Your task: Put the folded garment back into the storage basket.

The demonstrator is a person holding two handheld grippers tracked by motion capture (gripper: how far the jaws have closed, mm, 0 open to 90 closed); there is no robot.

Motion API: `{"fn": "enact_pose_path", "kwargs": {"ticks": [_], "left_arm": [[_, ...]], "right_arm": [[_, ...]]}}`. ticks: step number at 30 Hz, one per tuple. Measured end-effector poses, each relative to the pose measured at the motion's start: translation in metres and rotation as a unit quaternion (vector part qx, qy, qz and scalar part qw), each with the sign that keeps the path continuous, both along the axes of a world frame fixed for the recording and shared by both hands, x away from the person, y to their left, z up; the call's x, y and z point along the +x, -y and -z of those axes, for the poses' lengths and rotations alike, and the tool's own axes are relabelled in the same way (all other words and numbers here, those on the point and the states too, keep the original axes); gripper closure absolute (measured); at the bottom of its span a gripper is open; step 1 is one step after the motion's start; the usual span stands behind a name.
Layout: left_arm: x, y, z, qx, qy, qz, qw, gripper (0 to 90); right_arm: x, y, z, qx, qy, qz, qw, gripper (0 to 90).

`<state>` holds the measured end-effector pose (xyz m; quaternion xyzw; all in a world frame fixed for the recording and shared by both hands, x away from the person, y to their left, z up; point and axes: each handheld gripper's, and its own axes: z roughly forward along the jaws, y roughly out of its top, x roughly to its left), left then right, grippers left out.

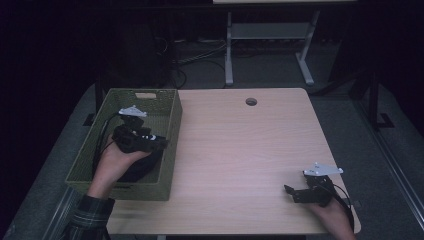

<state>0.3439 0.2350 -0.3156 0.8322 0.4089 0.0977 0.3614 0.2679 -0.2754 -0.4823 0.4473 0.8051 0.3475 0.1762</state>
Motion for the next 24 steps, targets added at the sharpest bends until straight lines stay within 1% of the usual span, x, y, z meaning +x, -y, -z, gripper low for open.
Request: {"fn": "enact_pose_path", "kwargs": {"ticks": [5, 8, 11, 14, 15, 17, 18, 22, 24], "left_arm": [[-0.002, 0.028, 0.006, 0.002, 0.004, 0.025, 0.9997, 13.6], [-0.004, 0.044, 0.010, -0.003, 0.005, 0.038, 0.9992, 13.6], [-0.004, 0.059, 0.014, -0.005, 0.004, 0.056, 0.9984, 13.7], [-0.005, 0.073, 0.020, -0.007, 0.003, 0.068, 0.9977, 13.8], [-0.006, 0.077, 0.022, -0.003, 0.004, 0.073, 0.9973, 13.9], [-0.008, 0.086, 0.026, 0.001, 0.014, 0.074, 0.9972, 13.9], [-0.008, 0.090, 0.028, 0.004, 0.013, 0.079, 0.9968, 13.9], [-0.010, 0.106, 0.039, 0.003, 0.006, 0.093, 0.9956, 13.9], [-0.011, 0.113, 0.045, 0.006, 0.011, 0.097, 0.9952, 13.9]], "right_arm": [[0.000, 0.000, 0.000, 0.000, 0.000, -0.001, 1.0000, 9.6], [0.000, 0.000, 0.000, 0.000, 0.000, -0.001, 1.0000, 9.6], [0.000, 0.000, 0.000, 0.001, 0.000, 0.000, 1.0000, 9.6], [0.000, 0.000, 0.000, 0.000, 0.000, 0.000, 1.0000, 9.6], [0.000, 0.000, 0.000, 0.000, 0.000, 0.000, 1.0000, 9.6], [0.000, 0.000, 0.000, 0.001, 0.000, 0.000, 1.0000, 9.6], [0.000, 0.000, 0.000, 0.001, 0.000, 0.000, 1.0000, 9.6], [0.000, 0.000, 0.000, 0.000, 0.000, 0.000, 1.0000, 9.6], [0.000, 0.000, 0.000, 0.000, 0.000, 0.000, 1.0000, 9.6]]}}
